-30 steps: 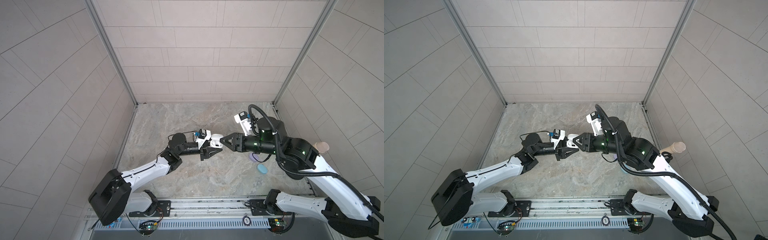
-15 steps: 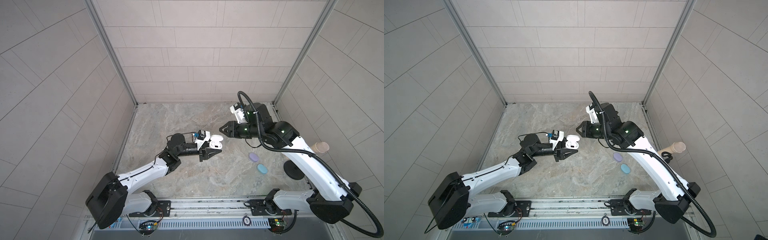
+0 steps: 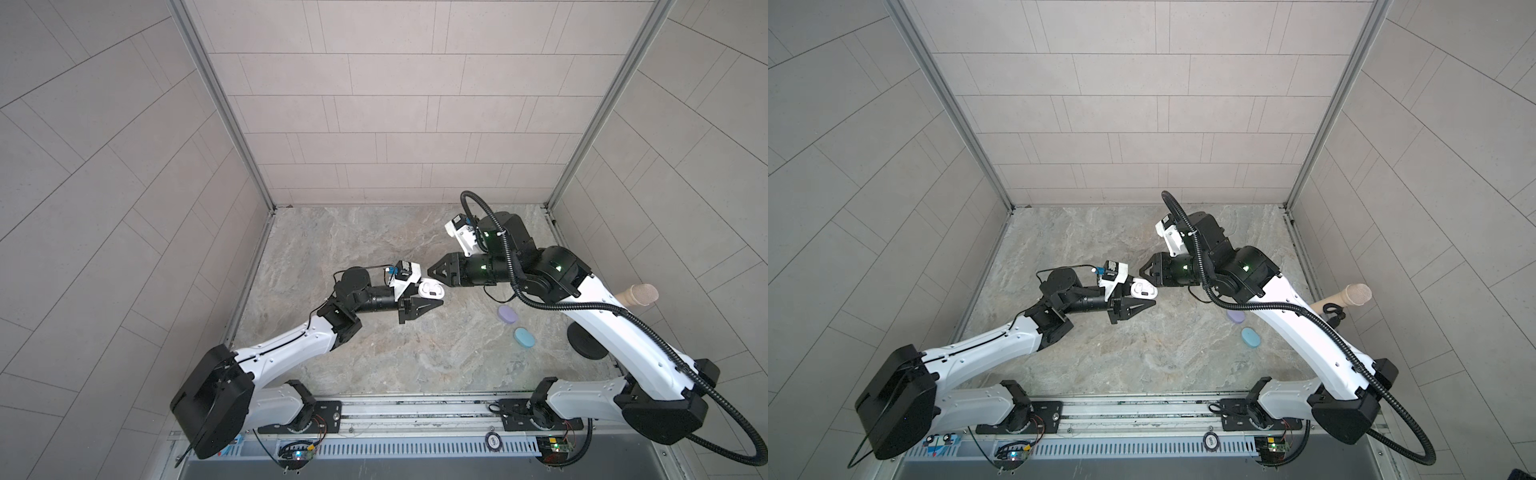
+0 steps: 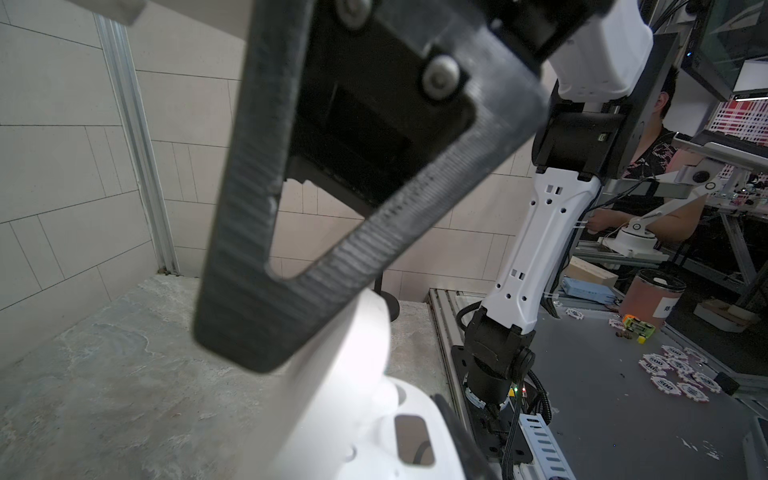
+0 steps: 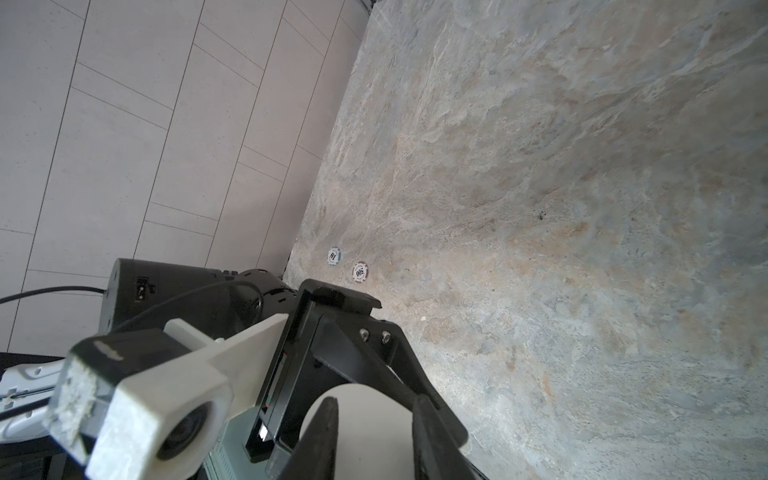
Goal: Insert the wireless bluetooth earbuds into the charging case
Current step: 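Push the case lid shut with the right gripper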
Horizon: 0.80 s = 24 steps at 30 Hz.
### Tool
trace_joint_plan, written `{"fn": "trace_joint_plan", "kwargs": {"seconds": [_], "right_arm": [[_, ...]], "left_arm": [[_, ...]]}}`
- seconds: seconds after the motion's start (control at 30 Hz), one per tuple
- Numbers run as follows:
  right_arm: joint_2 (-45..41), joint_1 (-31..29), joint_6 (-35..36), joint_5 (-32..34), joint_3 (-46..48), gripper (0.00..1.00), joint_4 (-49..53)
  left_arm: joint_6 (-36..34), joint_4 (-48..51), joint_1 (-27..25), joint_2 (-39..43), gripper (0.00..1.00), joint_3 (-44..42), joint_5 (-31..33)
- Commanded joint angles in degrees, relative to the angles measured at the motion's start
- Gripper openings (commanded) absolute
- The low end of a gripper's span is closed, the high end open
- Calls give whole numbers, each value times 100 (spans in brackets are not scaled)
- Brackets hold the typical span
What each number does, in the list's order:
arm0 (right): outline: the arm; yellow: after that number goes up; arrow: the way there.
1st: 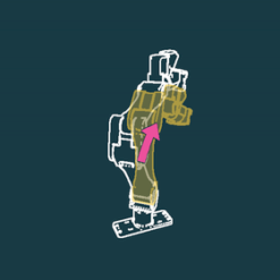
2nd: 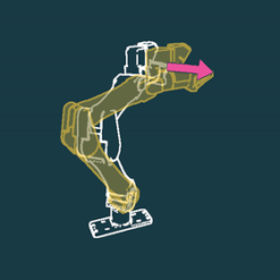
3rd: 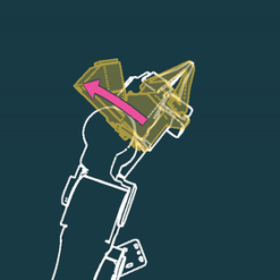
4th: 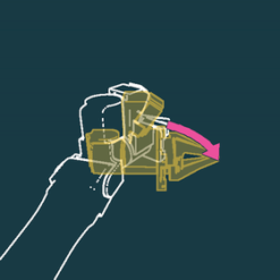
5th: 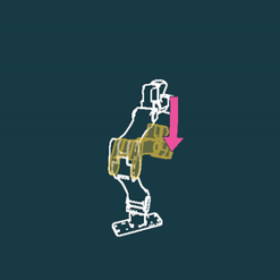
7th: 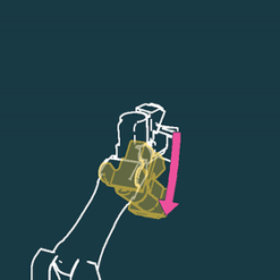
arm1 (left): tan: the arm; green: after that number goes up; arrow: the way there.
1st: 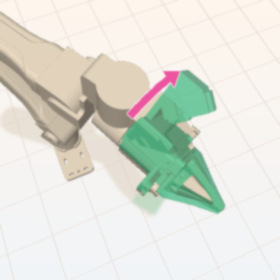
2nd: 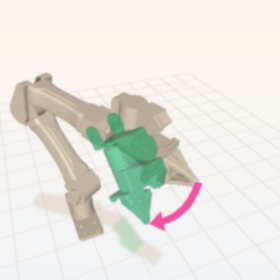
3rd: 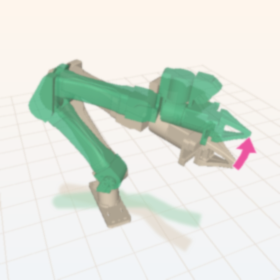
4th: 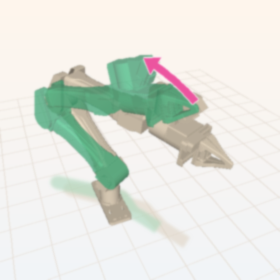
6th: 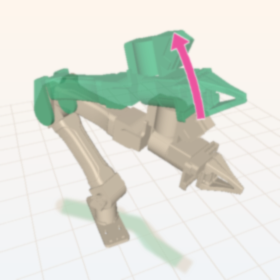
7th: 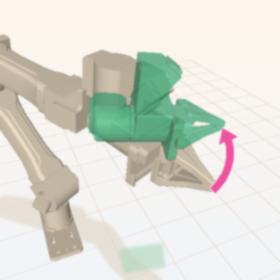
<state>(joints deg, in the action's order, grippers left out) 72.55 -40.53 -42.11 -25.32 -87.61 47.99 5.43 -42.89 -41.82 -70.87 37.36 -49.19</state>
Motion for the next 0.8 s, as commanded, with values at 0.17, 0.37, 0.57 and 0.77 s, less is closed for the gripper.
{"fn": "trace_joint_plan", "kwargs": {"seconds": [0.17,0.37,0.57,0.77], "right_arm": [[-319,-332,-181,163,161,30,302],[-304,-481,-227,265,255,30,521],[-386,-381,-486,712,210,48,650],[-278,-210,-759,666,283,67,738]], "left_arm": [[-77,-62,-28,119,10,16,5],[-80,-71,-28,117,10,16,31],[-347,350,-44,119,10,85,100],[-1039,1410,-210,214,11,299,367]]}}
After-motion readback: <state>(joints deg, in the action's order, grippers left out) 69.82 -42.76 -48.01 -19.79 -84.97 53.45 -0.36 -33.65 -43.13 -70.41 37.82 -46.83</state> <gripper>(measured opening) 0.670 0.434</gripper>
